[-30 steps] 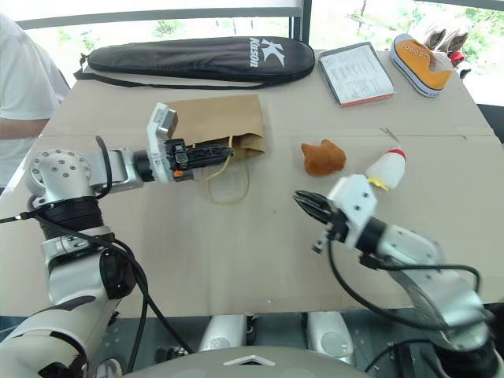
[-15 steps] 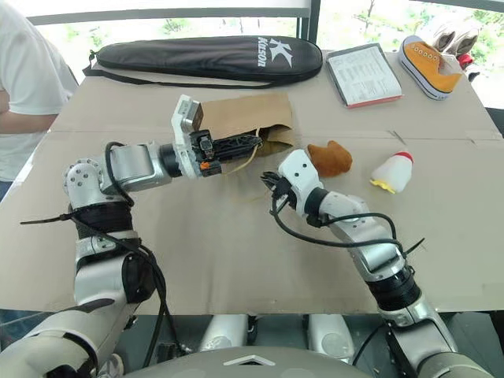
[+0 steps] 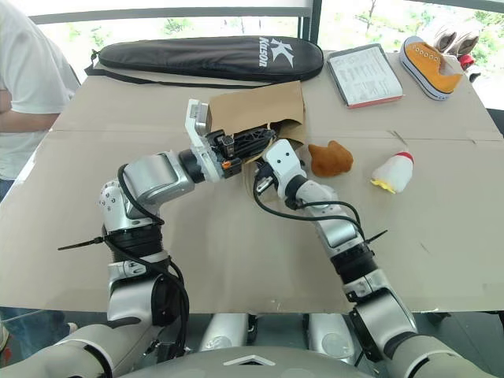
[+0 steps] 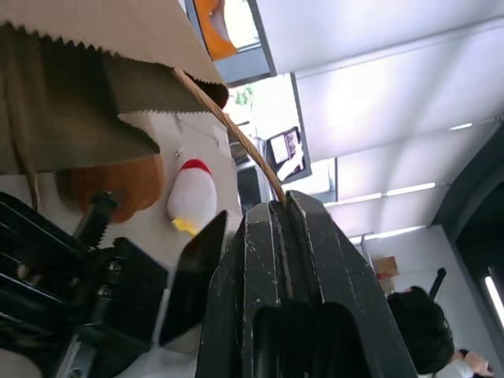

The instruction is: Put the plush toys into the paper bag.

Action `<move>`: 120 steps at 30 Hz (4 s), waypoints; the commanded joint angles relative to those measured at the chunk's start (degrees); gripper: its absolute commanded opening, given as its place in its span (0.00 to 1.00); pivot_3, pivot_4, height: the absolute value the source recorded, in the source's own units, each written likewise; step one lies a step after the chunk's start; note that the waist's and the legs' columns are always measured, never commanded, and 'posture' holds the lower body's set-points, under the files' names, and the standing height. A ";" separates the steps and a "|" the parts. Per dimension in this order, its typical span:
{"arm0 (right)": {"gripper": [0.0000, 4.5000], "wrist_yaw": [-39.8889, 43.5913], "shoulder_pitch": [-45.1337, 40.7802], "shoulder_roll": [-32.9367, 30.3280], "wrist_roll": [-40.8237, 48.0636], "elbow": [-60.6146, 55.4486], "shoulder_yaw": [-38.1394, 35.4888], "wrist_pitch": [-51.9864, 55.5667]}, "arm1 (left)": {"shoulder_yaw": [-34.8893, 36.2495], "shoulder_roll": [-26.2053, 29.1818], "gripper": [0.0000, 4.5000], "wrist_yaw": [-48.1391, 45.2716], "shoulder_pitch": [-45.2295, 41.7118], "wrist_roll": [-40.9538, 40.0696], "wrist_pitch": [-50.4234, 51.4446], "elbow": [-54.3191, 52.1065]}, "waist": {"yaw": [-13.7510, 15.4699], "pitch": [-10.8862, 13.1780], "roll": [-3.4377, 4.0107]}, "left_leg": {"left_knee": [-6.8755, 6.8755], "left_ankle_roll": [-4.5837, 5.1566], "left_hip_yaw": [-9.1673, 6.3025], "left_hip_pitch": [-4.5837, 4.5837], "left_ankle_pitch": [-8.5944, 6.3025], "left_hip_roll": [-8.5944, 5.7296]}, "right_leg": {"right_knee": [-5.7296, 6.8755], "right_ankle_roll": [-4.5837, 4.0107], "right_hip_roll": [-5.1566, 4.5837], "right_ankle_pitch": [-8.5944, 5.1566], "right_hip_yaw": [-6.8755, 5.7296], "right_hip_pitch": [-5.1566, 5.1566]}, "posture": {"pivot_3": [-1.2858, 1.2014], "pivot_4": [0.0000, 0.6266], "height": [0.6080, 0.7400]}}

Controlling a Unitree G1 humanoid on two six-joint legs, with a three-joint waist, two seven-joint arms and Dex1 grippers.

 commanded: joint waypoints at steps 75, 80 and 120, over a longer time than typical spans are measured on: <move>0.00 13.57 37.84 -23.04 20.78 -58.60 -9.52 21.10 | -50.31 31.91 0.96 -96.70 -19.72 118.38 -120.60 53.01 | 1.40 0.65 0.09 | -0.82 -0.18 0.14 -0.33 0.14 0.21 | -1.08 -0.22 0.47 0.06 -0.13 -0.19 | 0.52 0.24 1.00; 0.00 11.55 39.90 -23.05 20.08 -60.49 -9.15 21.16 | -47.03 27.95 0.96 -94.33 -22.70 118.81 -127.66 59.35 | 1.36 0.65 0.08 | -0.78 -0.15 0.20 -0.35 0.12 0.19 | -1.06 -0.18 0.46 0.08 -0.08 -0.18 | 0.52 0.24 1.00; 0.00 0.34 18.96 -15.52 9.43 -51.35 -2.27 25.81 | -18.39 21.44 0.02 -81.20 -2.37 69.08 -13.49 -6.36 | -1.22 0.70 0.13 | -0.17 -0.16 -0.31 -0.01 0.15 0.24 | -0.03 -0.20 0.57 0.07 -0.01 -0.06 | 0.52 0.24 1.00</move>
